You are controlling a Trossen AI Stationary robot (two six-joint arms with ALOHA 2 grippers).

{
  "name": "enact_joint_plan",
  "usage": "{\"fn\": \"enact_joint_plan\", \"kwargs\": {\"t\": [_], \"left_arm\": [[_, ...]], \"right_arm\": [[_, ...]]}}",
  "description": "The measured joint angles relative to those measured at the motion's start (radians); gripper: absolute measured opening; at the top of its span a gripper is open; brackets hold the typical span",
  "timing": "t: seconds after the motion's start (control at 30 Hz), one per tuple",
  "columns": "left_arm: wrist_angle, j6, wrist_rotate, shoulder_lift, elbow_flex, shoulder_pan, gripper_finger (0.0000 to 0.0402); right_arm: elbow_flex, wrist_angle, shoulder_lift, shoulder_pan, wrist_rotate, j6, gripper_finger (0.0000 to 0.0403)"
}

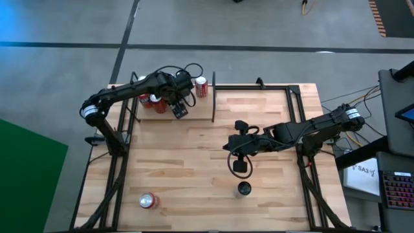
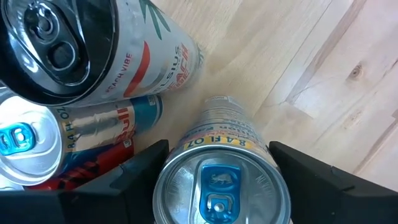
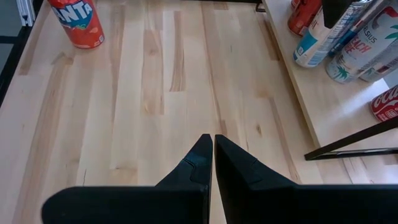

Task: Place canned beverage on shelf
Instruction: Put the blue soda can on the shelf aligned with the other blue soda cans

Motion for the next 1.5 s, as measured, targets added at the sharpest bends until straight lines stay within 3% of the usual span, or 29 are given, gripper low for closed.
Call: {"fn": "enact_joint_plan", "kwargs": {"t": [1.13,1.5], "left_arm": [[0.004,0.038,-0.051,-0.008,0.008,0.001,0.0282],[-0.005,0.071,-0.053,-0.105,0.009,0.001,0.0282]], "right_arm": [[0.0,-0.016,0.0,0.0,-0.001,0.01,0.0009],[0.0,-0.012,0.0,0.0,0.0,0.01,0.0009]]}}
